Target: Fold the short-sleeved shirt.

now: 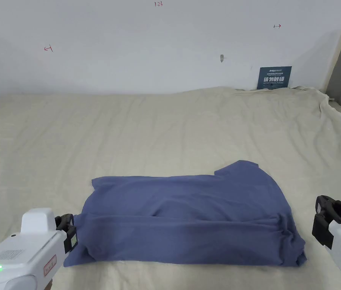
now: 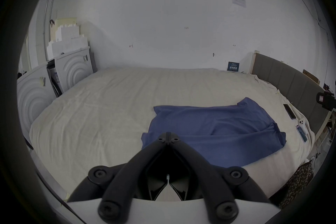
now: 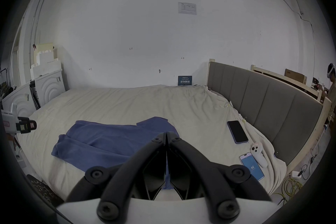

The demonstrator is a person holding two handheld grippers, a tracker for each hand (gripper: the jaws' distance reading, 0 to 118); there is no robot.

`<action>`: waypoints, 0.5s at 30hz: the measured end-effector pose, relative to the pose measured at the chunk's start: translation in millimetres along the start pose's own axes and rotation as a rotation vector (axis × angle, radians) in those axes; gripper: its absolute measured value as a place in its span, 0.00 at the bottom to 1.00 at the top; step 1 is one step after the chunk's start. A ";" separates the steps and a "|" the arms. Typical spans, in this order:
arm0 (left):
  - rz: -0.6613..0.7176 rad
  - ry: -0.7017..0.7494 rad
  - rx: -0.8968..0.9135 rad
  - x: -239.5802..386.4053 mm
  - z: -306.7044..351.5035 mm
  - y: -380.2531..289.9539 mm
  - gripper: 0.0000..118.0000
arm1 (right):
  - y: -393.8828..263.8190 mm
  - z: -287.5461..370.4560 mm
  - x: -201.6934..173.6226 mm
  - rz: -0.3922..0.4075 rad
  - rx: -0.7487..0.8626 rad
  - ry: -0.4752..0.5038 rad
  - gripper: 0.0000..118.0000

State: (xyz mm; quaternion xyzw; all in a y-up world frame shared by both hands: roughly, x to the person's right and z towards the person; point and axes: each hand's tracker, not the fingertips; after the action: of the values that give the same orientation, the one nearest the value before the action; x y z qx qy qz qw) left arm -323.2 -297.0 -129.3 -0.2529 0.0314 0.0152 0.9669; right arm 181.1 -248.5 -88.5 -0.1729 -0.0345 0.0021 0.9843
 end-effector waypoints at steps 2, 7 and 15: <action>0.002 0.005 -0.039 -4.4 -6.5 0.1 0.00 | -0.4 -0.5 1.1 -0.005 -0.002 0.000 0.00; 0.042 0.004 -0.163 -19.4 -33.1 0.2 0.01 | -2.8 -8.4 7.0 -0.013 -0.012 -0.006 0.00; 0.068 0.039 -0.387 -41.9 -96.2 -20.1 0.65 | -5.7 -16.1 0.7 -0.019 -0.042 -0.015 0.00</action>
State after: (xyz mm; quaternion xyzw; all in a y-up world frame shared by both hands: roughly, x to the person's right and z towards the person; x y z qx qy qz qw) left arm -369.2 -362.2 -200.3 -0.4331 0.0553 0.0485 0.8984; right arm 182.9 -259.3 -101.6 -0.1935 -0.0437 -0.0064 0.9801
